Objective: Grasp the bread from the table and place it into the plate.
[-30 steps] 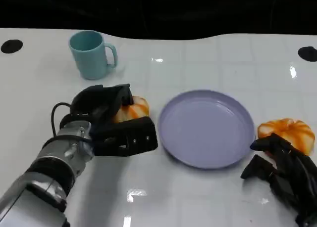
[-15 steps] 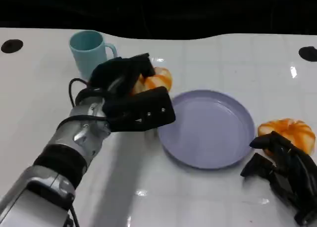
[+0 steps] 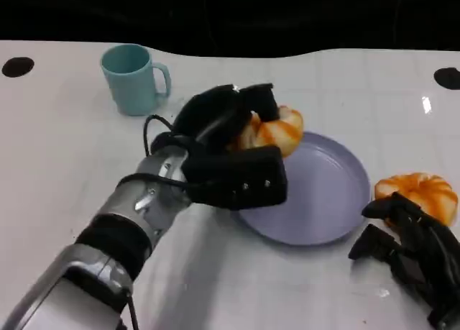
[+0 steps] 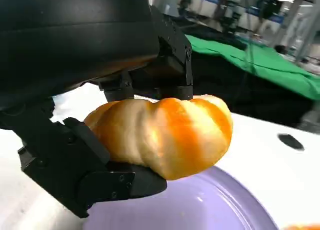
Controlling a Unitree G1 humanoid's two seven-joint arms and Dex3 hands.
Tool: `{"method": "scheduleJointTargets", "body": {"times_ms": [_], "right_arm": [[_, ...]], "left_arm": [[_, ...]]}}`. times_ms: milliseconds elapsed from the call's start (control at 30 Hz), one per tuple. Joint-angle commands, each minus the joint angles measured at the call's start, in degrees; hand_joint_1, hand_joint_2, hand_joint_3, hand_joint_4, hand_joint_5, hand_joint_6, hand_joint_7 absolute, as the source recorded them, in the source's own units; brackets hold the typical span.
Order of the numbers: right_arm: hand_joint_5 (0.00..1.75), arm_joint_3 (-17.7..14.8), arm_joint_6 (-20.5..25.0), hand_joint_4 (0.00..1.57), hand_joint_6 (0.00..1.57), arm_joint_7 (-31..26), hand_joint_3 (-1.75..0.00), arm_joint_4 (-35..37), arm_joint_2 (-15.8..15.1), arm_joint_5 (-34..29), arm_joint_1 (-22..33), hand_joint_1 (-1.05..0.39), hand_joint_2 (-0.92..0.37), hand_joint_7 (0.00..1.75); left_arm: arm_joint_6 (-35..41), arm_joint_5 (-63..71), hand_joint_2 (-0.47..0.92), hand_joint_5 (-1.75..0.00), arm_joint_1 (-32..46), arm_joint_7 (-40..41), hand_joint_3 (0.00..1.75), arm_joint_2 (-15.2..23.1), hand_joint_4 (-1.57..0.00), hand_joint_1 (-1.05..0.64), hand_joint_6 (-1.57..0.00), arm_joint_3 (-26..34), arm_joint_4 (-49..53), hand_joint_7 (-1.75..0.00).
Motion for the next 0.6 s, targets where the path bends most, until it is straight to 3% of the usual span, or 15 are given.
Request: {"method": "scheduleJointTargets", "body": {"times_ms": [33, 233, 467, 500, 533, 567, 600], "right_arm": [[1.59, -0.20, 0.30, 0.61, 0.59, -0.50, -0.22, 0.55, -0.69, -0.10, 0.78, -0.53, -0.92, 1.26], [1.58, -0.58, 1.66, 0.61, 0.58, 0.38, -0.22, 0.51, -0.59, 0.97, 0.71, -0.53, -0.92, 1.27], [1.57, -0.40, 0.62, 0.62, 0.57, 0.59, -0.23, 0.67, -0.67, 0.80, 0.86, -0.53, -0.92, 1.28], [1.57, -0.53, 0.80, 0.61, 0.57, 0.74, -0.23, 0.71, -0.65, 1.05, 0.85, -0.51, -0.92, 1.28], [1.56, -0.56, 0.76, 0.61, 0.57, 0.78, -0.23, 0.79, -0.67, 1.08, 0.84, -0.51, -0.92, 1.27], [1.56, -0.55, 0.68, 0.62, 0.57, 0.79, -0.23, 0.86, -0.69, 1.08, 0.82, -0.51, -0.92, 1.27], [1.56, -0.50, 0.58, 0.62, 0.57, 0.76, -0.23, 0.90, -0.71, 1.02, 0.82, -0.51, -0.92, 1.27]], "left_arm": [[-1.65, -0.11, 0.52, -1.75, -2.13, -1.58, 1.14, -1.01, -0.90, -0.20, -0.71, -0.66, 2.67, -1.75], [-1.84, 1.11, 0.53, -1.75, -3.07, -1.85, 1.18, -2.71, -0.92, -0.19, -0.71, -2.12, 5.55, -1.75], [-2.12, 0.25, 0.57, -1.75, -4.17, -6.04, 1.09, -3.06, -0.87, -0.20, -0.67, -2.66, 7.27, -1.75], [-2.93, -0.78, 0.61, -1.73, -4.18, -7.59, 0.99, -3.08, -0.77, -0.19, -0.70, -2.10, 7.48, -1.29], [-3.58, -1.88, 0.65, -1.69, -4.30, -9.77, 0.90, -3.08, -0.72, -0.20, -0.72, -1.53, 7.77, -1.02], [-3.99, -2.61, 0.76, -1.42, -4.41, -11.29, 0.70, -3.07, -0.62, -0.23, -0.69, -1.14, 7.96, -0.70], [-4.14, -2.91, 0.82, -1.31, -4.48, -12.14, 0.57, -3.07, -0.60, -0.24, -0.70, -0.91, 8.07, -0.55]]}}
